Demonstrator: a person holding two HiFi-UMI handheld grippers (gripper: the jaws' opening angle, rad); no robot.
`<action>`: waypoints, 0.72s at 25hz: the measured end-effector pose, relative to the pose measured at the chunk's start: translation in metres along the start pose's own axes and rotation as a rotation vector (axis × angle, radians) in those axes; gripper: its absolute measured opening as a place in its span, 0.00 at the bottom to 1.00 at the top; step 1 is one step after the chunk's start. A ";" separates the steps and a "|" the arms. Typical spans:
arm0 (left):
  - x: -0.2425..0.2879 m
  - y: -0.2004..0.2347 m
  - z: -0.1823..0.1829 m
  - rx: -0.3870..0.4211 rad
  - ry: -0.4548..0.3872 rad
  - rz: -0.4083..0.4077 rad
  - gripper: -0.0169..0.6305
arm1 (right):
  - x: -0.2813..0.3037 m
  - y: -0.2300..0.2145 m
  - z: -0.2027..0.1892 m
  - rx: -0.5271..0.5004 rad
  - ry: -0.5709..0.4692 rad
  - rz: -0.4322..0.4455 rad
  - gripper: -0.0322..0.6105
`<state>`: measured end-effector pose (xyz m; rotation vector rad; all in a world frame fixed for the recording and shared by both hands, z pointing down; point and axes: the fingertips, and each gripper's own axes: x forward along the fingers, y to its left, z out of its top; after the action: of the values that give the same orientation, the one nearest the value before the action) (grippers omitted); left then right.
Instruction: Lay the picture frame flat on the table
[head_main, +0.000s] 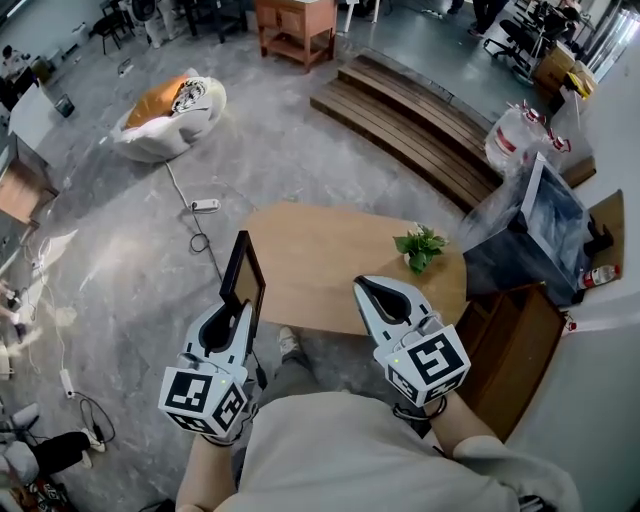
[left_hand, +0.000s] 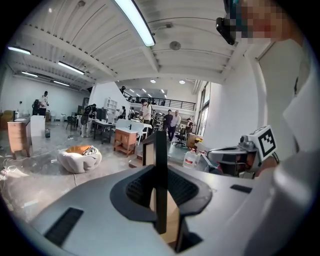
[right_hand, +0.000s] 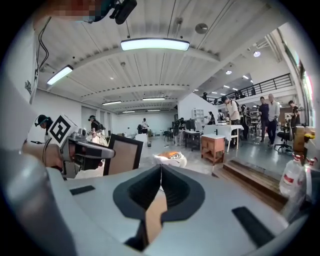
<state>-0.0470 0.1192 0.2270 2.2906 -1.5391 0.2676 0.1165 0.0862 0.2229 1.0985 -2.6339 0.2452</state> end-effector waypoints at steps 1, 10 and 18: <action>0.006 0.011 0.004 0.000 0.005 -0.008 0.13 | 0.012 0.000 0.003 0.002 0.006 -0.005 0.05; 0.060 0.107 0.046 0.005 0.045 -0.079 0.13 | 0.112 -0.018 0.029 0.027 0.074 -0.073 0.05; 0.099 0.150 0.064 -0.002 0.056 -0.133 0.13 | 0.160 -0.039 0.044 0.040 0.081 -0.136 0.05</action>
<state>-0.1499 -0.0420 0.2326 2.3510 -1.3520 0.2916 0.0290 -0.0594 0.2339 1.2482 -2.4816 0.3085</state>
